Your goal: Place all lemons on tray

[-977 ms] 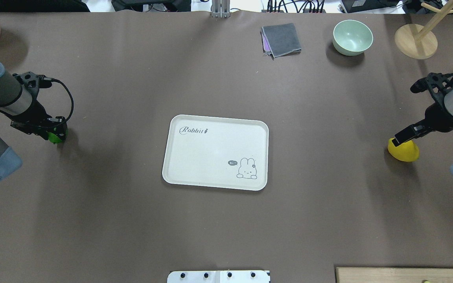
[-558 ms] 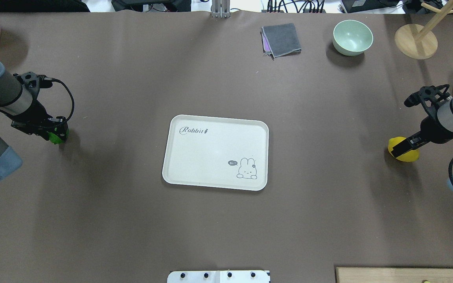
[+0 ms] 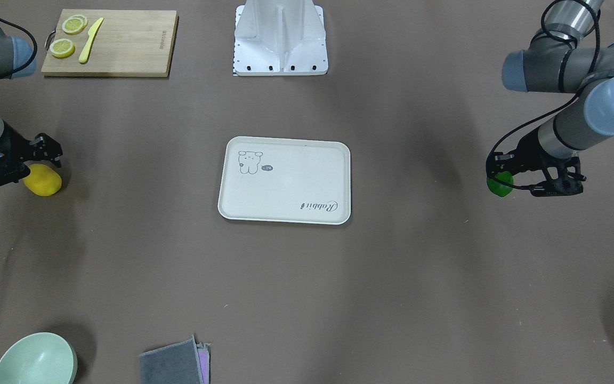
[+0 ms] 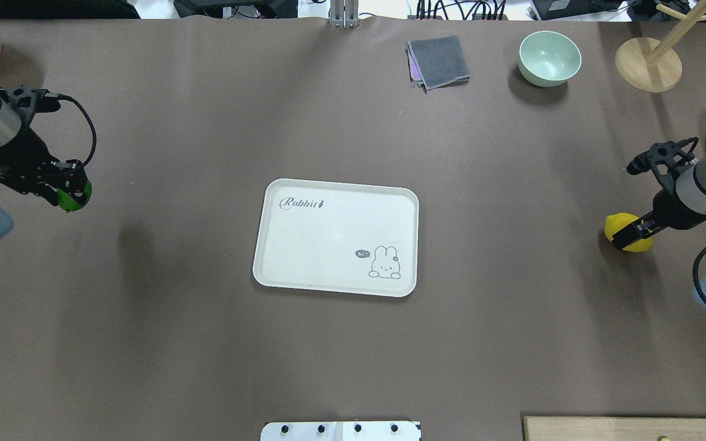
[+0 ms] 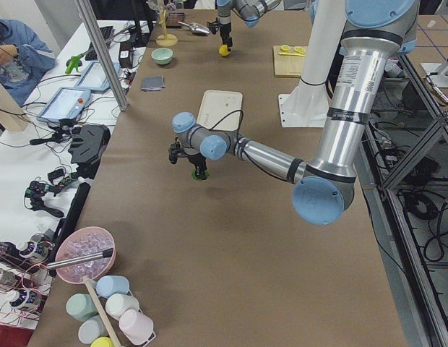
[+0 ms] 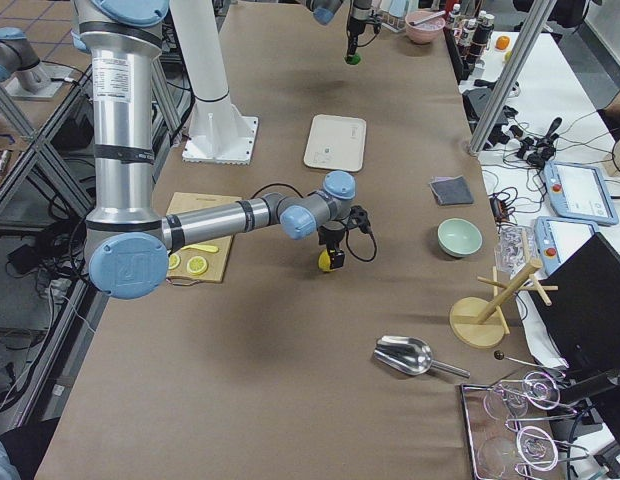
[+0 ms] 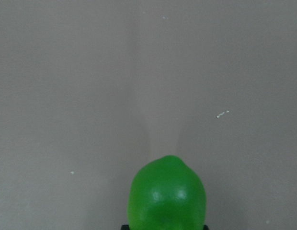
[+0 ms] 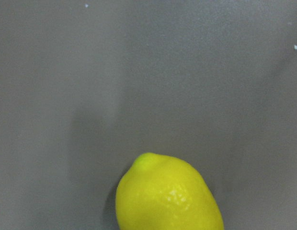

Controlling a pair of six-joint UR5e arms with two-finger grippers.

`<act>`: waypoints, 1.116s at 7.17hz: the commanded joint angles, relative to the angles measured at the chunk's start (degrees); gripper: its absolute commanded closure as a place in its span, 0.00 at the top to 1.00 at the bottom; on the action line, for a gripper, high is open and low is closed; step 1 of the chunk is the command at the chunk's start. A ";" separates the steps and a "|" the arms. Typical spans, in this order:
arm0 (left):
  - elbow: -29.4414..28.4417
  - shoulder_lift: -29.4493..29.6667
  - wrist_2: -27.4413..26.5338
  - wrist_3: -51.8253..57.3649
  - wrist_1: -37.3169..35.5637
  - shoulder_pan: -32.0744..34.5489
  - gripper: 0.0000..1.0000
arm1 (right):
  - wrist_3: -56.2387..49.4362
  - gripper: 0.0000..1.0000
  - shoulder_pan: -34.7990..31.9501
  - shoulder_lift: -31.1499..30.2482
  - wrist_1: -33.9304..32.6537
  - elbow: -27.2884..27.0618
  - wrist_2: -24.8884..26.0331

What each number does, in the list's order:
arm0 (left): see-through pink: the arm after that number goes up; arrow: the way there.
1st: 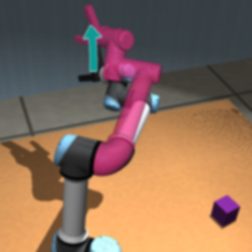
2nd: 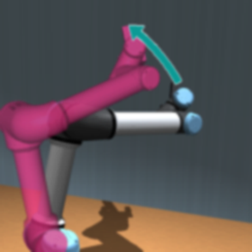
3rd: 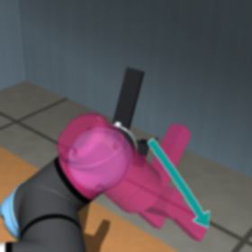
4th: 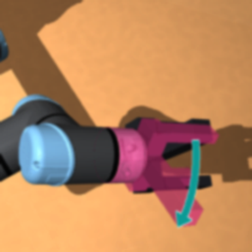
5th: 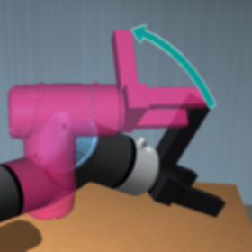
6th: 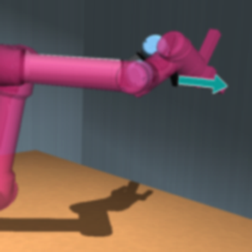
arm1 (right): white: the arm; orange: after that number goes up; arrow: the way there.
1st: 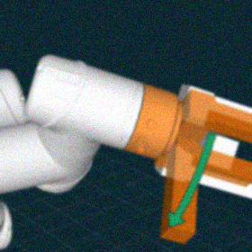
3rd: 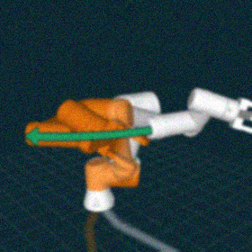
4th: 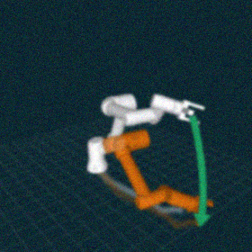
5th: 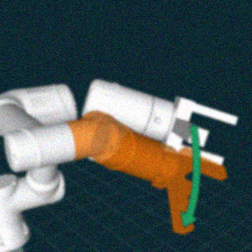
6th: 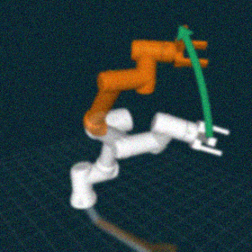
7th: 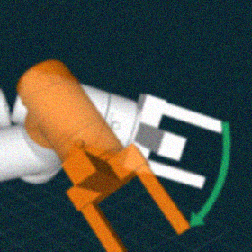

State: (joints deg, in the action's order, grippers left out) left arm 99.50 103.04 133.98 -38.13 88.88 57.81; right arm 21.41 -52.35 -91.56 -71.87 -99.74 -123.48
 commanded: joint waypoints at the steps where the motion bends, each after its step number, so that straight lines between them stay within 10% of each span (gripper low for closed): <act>1: 7.86 3.46 0.31 1.57 -12.78 0.37 0.00 | 0.30 1.00 0.84 0.50 -0.02 0.60 0.60; 2: 9.64 9.58 0.23 1.48 -21.73 0.37 0.00 | 0.04 0.90 1.02 0.68 0.06 0.77 0.43; 4: 8.87 20.14 -0.04 -2.79 -29.62 -1.55 0.00 | -0.40 0.05 0.94 0.50 0.06 0.69 0.26; 8: 3.36 27.38 -4.08 -22.54 -22.48 -13.32 0.00 | 3.52 0.00 -5.48 4.70 -3.44 -3.96 -7.65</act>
State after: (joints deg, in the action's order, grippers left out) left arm 105.71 128.73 130.79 -53.54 62.09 47.58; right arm 22.48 -56.44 -89.14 -73.71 -102.37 -129.11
